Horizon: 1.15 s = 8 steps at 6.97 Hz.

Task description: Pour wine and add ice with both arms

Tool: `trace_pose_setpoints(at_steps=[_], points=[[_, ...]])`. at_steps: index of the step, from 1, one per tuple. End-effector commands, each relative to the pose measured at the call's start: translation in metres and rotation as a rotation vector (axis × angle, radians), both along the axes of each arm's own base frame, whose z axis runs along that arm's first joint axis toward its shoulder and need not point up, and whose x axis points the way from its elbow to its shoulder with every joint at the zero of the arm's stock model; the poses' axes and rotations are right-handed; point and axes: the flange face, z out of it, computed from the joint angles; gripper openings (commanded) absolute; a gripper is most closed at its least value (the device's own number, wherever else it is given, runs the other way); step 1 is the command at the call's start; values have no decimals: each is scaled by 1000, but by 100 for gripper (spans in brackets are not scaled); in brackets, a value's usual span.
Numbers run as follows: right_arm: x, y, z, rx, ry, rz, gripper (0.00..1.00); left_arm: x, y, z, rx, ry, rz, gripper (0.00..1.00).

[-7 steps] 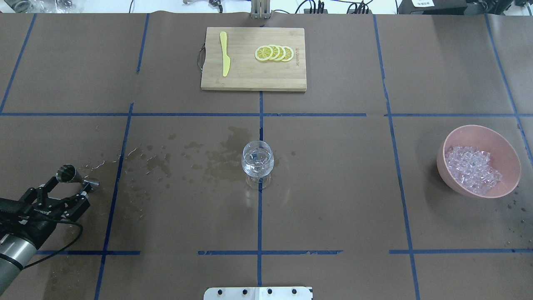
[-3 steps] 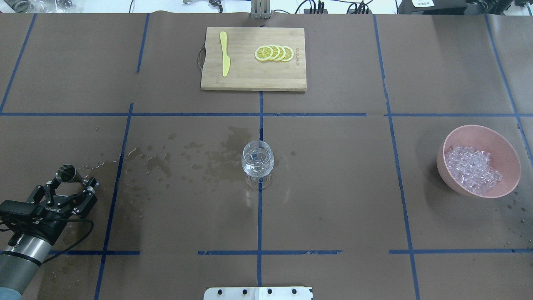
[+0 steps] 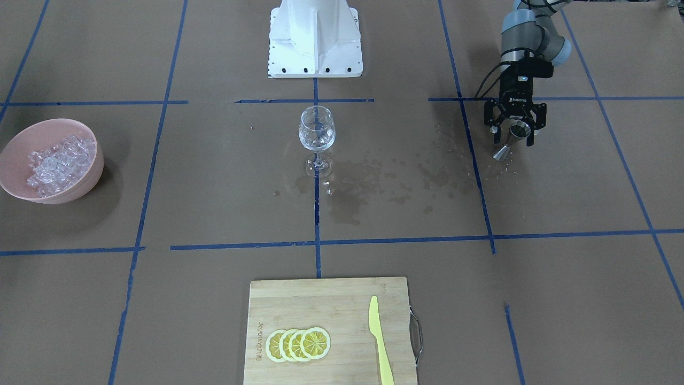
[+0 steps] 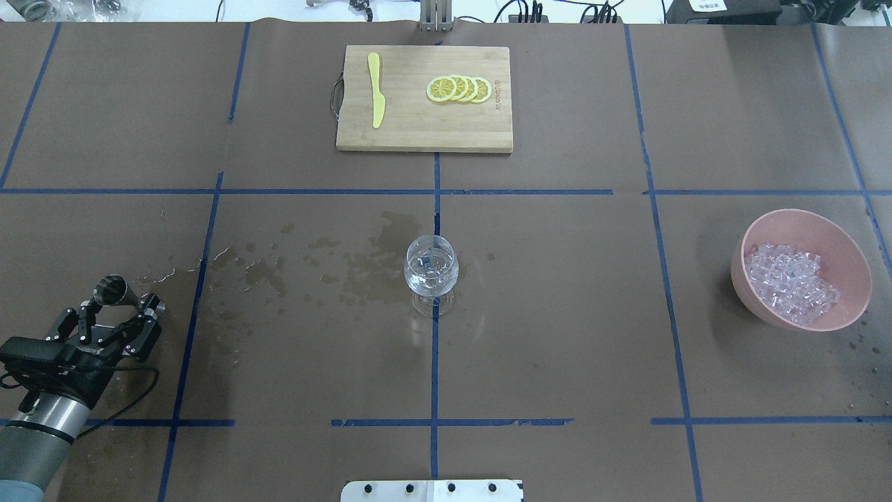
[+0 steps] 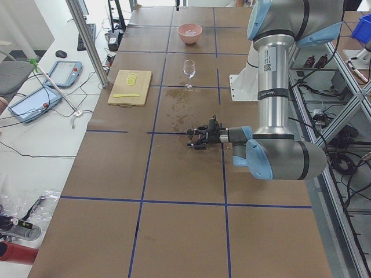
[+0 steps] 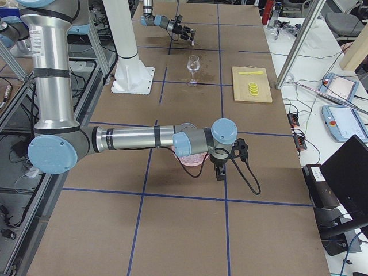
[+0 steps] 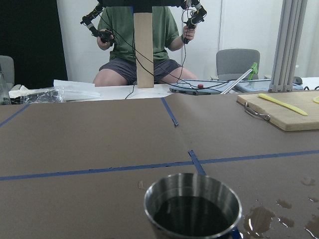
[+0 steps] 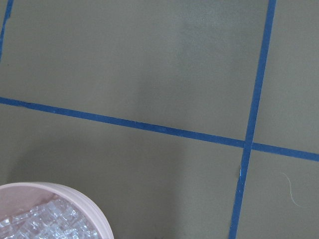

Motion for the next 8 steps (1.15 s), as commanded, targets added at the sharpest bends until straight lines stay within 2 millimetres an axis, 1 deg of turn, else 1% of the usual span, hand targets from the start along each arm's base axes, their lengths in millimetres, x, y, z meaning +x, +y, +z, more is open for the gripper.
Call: trace_pose_setpoints(at_steps=[1,4,5,6,7,8], points=[[1,0,0,-1,0,1,100,4,0,8,0,-14,1,75],[0,0,0,1,0,0,100,2,0,8,0,-14,2,44],[0,0,0,-1,0,0,100,0,0,9,1,-20,1,29],[0,0,1,-1,0,0,100,-2,-1,8,1,-19,1,10],[0,-1,-1,2,0,0,100,-4,-1,7,1,-16,0,0],[0,-1,-2,4,0,0,100,-6,-2,-4,26,-51,10,0]])
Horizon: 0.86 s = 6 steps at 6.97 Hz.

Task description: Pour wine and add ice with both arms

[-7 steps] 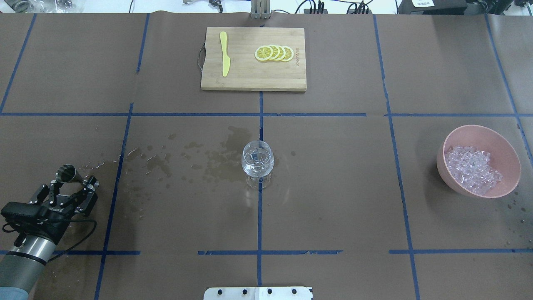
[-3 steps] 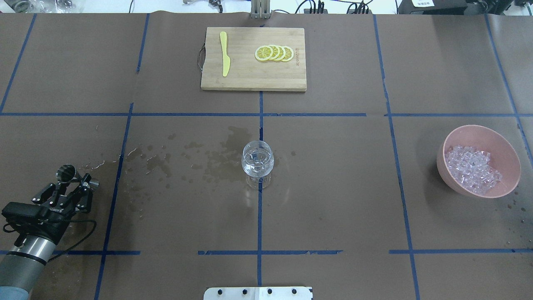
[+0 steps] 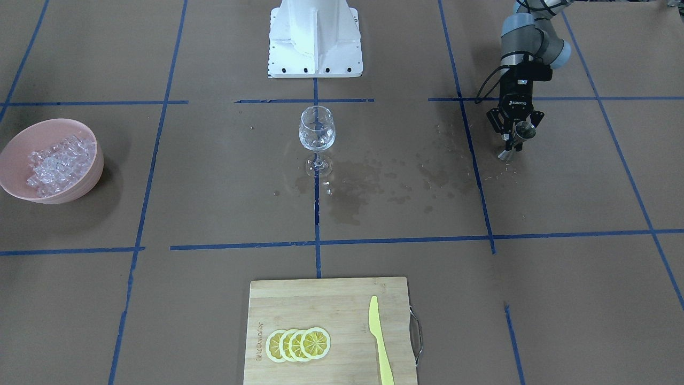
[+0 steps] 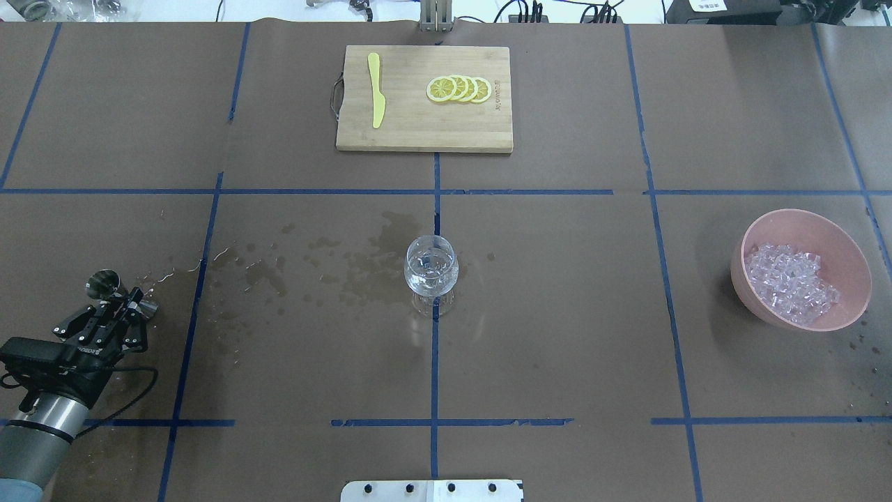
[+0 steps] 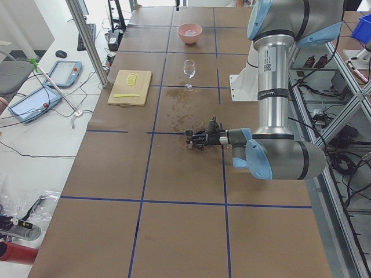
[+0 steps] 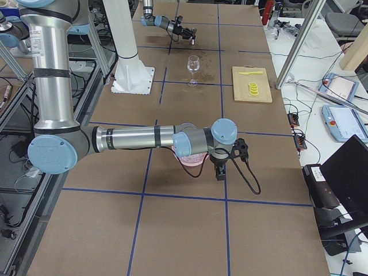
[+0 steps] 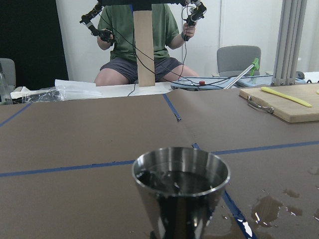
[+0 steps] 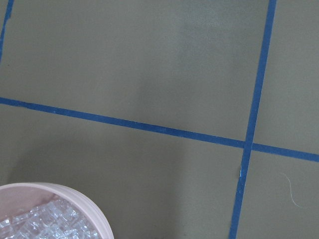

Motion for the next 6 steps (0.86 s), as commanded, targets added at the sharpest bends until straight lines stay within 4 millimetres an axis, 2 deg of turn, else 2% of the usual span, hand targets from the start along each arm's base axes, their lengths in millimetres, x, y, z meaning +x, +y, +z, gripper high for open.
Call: trace_pose_setpoints(at_steps=[1,3,4,6], points=[[0,-2,-3,6,-1,1,100,-11,-1,-27,54,-1,16,0],[0,-4,-19,34,-3,3,100,-30,1,-36,106,75,29,0],[0,-4,-23,42,-2,4,100,-35,2,-42,146,55,41,0],[0,-3,-32,34,-9,25,100,-25,2,-76,172,98,39,0]])
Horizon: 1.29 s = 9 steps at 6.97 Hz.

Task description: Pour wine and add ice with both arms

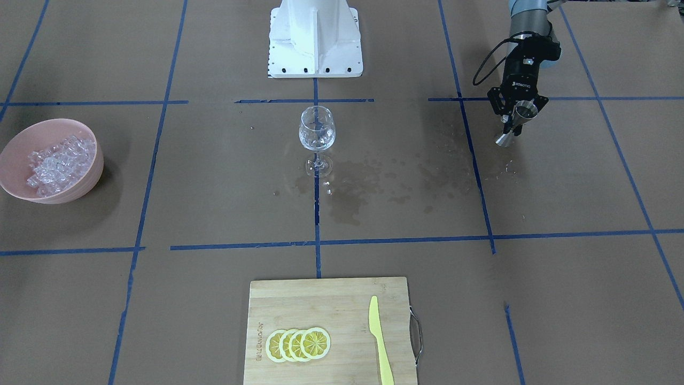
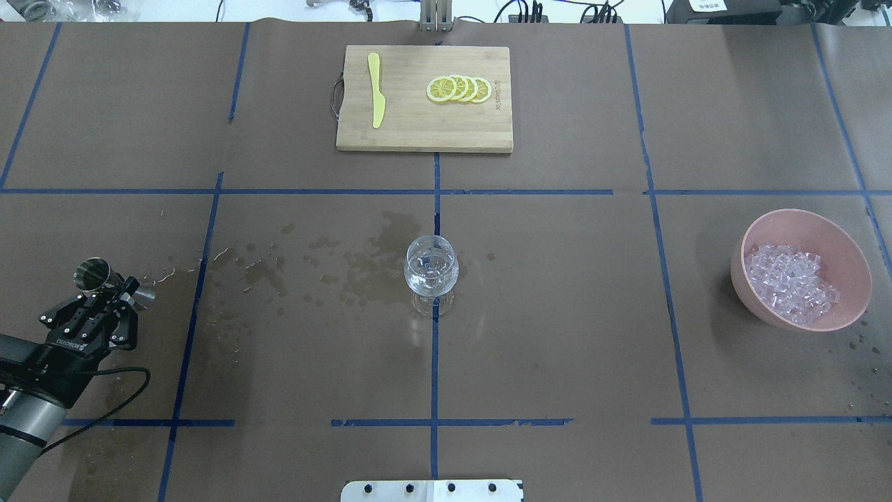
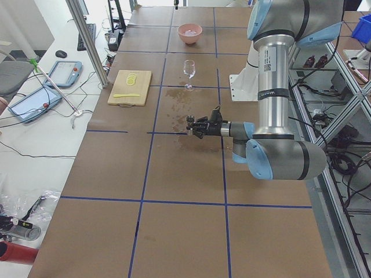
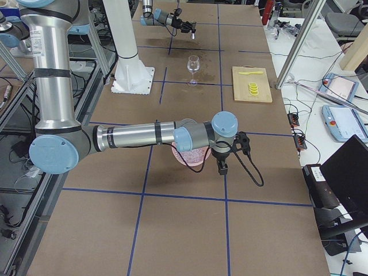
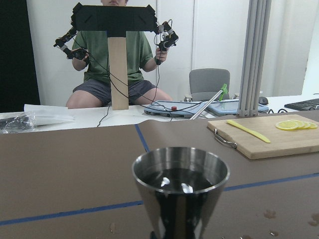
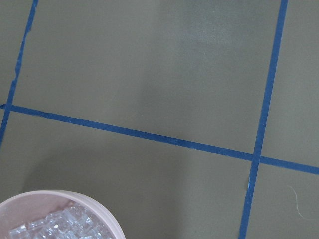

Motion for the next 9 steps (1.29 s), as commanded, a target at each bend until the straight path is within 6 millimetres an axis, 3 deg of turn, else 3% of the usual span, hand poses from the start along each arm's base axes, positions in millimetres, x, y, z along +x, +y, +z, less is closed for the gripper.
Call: trace_pose_setpoints(at_steps=[1,4,5,6,7,9], points=[[0,1,-7,-4,-4,14,100,26,-1,-41,36,30,-1,0],[0,2,-8,-3,-4,14,100,96,-4,-124,103,-69,-17,0],[0,3,-7,-5,-4,15,100,109,-6,-151,133,-93,-27,0],[0,3,-5,-10,-3,15,100,116,-6,-166,141,-86,-32,0],[0,3,-4,-11,-3,15,100,125,-7,-169,139,-163,-29,0],[0,3,-4,-13,-3,16,100,146,-15,-213,136,-208,-41,0]])
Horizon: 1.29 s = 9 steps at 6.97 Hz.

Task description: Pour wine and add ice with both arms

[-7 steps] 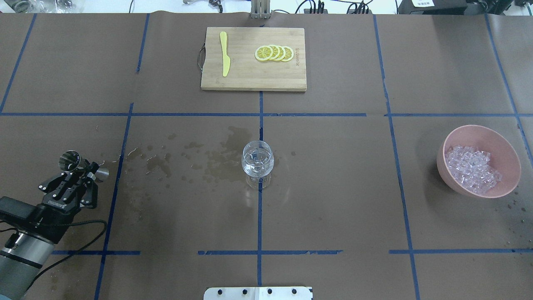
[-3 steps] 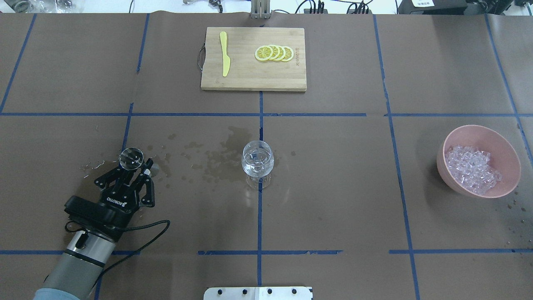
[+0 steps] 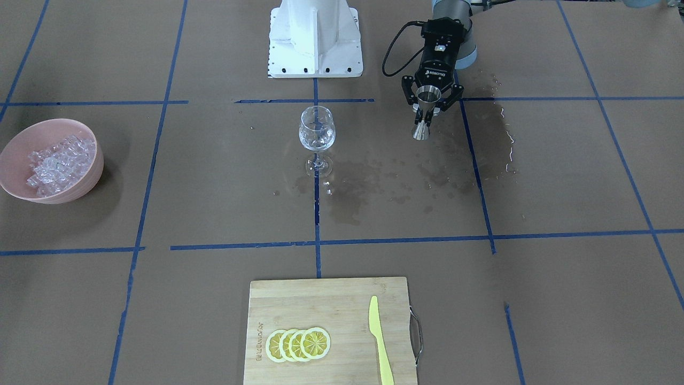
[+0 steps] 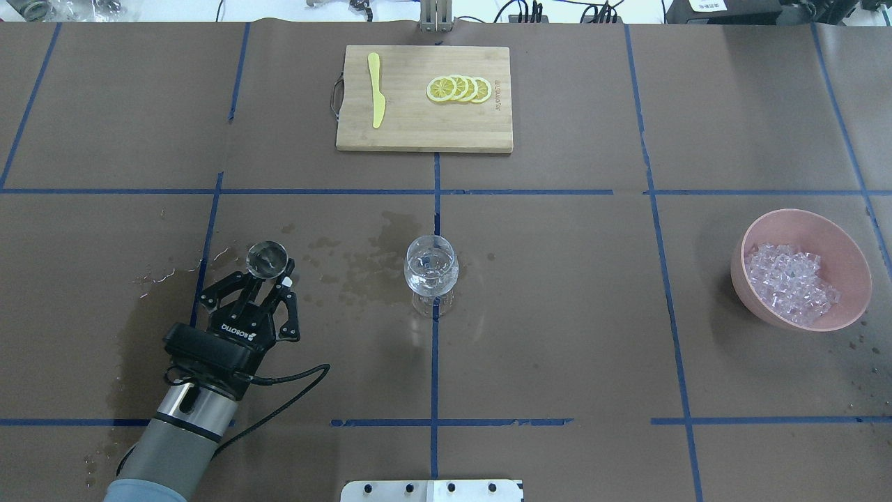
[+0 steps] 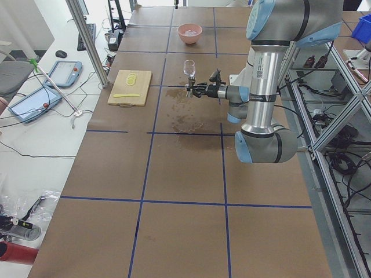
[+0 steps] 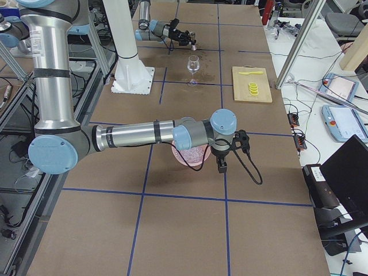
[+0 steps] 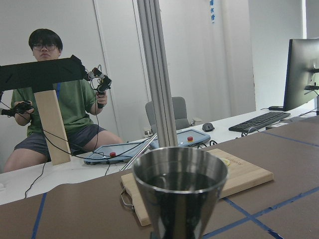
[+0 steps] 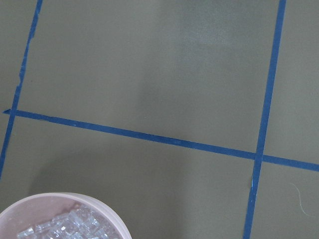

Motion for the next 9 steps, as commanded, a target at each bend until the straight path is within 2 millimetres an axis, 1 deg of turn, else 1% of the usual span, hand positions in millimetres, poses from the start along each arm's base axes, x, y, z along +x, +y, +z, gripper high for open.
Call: trace_pose_setpoints(at_steps=[1,2,4,6,7,9], points=[[-1,0,1,-3,0,-1,100,25,-6,-43,-5,-67,-13,0],[-2,0,1,-3,0,-3,100,30,-10,-60,-6,-87,-21,0],[-4,0,3,-6,2,-8,100,35,-11,-73,18,-164,-28,0],[-6,0,3,-7,2,-12,100,46,-12,-90,30,-256,-31,0],[-6,0,3,-7,2,-12,100,50,-12,-93,30,-281,-29,0],[-6,0,3,-7,1,-12,100,66,-13,-117,28,-358,-28,0]])
